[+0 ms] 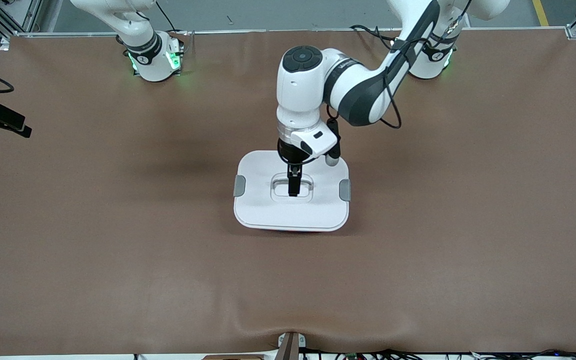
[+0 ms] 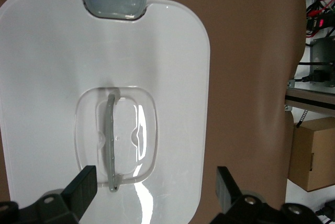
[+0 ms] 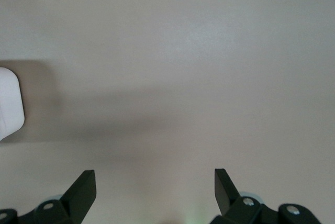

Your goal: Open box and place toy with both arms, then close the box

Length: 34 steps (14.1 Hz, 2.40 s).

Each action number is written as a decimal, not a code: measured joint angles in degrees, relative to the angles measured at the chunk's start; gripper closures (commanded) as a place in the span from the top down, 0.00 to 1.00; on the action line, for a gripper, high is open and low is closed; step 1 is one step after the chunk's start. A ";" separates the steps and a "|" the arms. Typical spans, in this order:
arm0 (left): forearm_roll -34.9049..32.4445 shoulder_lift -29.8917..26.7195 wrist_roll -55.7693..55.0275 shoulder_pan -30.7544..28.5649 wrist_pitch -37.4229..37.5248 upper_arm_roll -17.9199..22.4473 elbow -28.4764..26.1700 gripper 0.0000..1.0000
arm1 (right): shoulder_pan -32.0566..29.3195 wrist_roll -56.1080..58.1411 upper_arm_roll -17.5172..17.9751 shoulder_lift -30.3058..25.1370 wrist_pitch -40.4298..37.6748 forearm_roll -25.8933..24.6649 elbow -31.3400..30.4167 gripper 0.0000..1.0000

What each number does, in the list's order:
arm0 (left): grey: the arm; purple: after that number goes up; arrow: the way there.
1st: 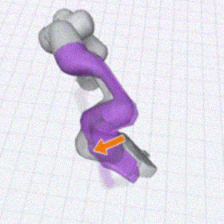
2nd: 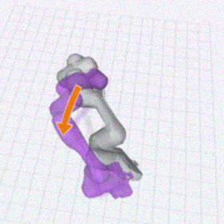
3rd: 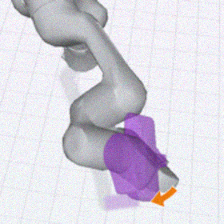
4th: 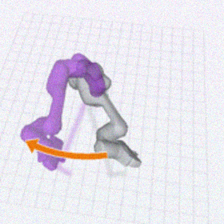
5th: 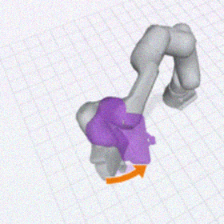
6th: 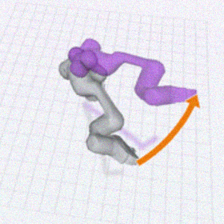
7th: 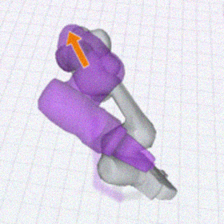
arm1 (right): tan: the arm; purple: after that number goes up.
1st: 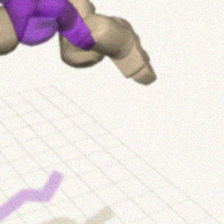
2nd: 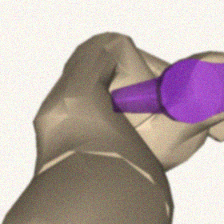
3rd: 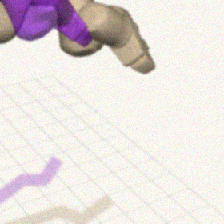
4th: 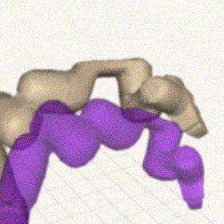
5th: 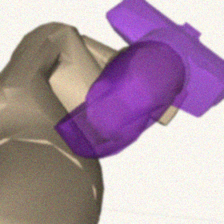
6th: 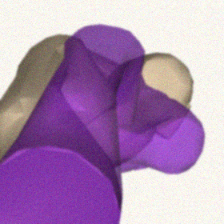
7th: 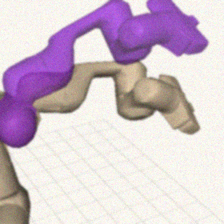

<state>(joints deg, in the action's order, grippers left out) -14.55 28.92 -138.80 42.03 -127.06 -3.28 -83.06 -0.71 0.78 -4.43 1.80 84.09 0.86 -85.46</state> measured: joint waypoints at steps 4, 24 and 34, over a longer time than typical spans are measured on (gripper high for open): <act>0.21 -1.36 8.45 -3.68 2.56 -0.01 0.00 1.00 | 0.00 0.00 0.00 0.00 0.00 0.00 0.00 1.00; 2.66 -4.80 51.42 -33.80 15.03 -14.62 -0.05 1.00 | 0.00 0.00 0.02 0.01 -0.01 0.00 0.00 1.00; 3.33 -11.11 70.83 -41.23 21.59 -18.38 0.29 1.00 | 0.00 0.00 0.02 0.01 -0.01 0.00 0.00 1.00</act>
<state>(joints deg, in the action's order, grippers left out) -11.23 17.81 -67.97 0.79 -105.46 -21.66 -82.77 -0.71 0.78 -4.41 1.82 84.08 0.86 -85.46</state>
